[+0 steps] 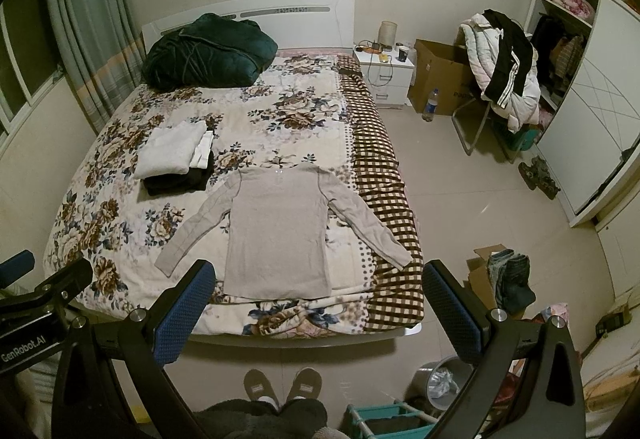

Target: Fold small clothes

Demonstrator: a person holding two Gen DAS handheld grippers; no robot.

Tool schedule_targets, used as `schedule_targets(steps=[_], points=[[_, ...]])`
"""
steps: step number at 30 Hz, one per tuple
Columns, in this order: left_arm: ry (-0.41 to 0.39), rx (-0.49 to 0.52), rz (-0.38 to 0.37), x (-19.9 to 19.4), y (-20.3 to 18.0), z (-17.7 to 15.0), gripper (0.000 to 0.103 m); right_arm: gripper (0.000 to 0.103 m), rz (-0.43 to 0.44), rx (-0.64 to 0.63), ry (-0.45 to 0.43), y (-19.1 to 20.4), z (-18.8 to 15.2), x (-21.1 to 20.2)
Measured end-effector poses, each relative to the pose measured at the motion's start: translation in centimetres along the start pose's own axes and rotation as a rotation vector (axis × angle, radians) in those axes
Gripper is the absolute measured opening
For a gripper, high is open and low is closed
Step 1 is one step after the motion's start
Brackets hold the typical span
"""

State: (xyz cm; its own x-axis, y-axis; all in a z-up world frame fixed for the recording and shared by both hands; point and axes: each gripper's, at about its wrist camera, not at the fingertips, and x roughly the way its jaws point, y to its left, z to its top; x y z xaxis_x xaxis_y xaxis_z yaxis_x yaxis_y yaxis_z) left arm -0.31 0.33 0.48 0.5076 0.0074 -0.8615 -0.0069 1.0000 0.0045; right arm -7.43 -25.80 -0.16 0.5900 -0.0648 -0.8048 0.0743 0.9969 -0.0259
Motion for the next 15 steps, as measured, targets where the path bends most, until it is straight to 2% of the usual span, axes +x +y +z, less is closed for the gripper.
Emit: schedule_targets(steps=[1, 3, 4, 6, 8, 9, 11, 13, 15], points=[[0.0, 0.0, 0.0, -0.1, 0.1, 0.2, 0.103, 0.103, -0.001, 0.0, -0.001, -0.5, -0.4, 0.3], [0.001, -0.003, 0.002, -0.2, 0.2, 0.4, 0.103, 0.103, 0.001, -0.001, 0.003, 1.2, 2.1, -0.1], [0.001, -0.003, 0.003, -0.2, 0.2, 0.4, 0.103, 0.103, 0.001, 0.0, 0.001, 0.7, 1.7, -0.1], [0.003, -0.007, 0.004, -0.3, 0.2, 0.6, 0.103, 0.103, 0.004, -0.001, 0.006, 1.7, 3.0, -0.7], [0.003, -0.007, 0.006, -0.3, 0.2, 0.7, 0.103, 0.103, 0.002, -0.001, 0.003, 1.3, 2.4, -0.6], [0.004, -0.008, 0.009, -0.2, 0.0, 1.4, 0.103, 0.103, 0.009, 0.001, 0.007, 2.3, 3.6, -0.8], [0.004, -0.013, 0.014, 0.3, -0.3, 2.1, 0.103, 0.103, 0.016, 0.003, 0.012, 3.8, 4.9, -0.6], [-0.011, -0.021, 0.028, 1.5, -0.3, 2.4, 0.103, 0.103, 0.015, 0.003, 0.011, 3.3, 4.0, -0.3], [-0.028, -0.033, 0.046, 3.2, -0.7, 3.3, 0.103, 0.103, 0.027, 0.028, 0.027, 3.6, 4.7, 1.2]])
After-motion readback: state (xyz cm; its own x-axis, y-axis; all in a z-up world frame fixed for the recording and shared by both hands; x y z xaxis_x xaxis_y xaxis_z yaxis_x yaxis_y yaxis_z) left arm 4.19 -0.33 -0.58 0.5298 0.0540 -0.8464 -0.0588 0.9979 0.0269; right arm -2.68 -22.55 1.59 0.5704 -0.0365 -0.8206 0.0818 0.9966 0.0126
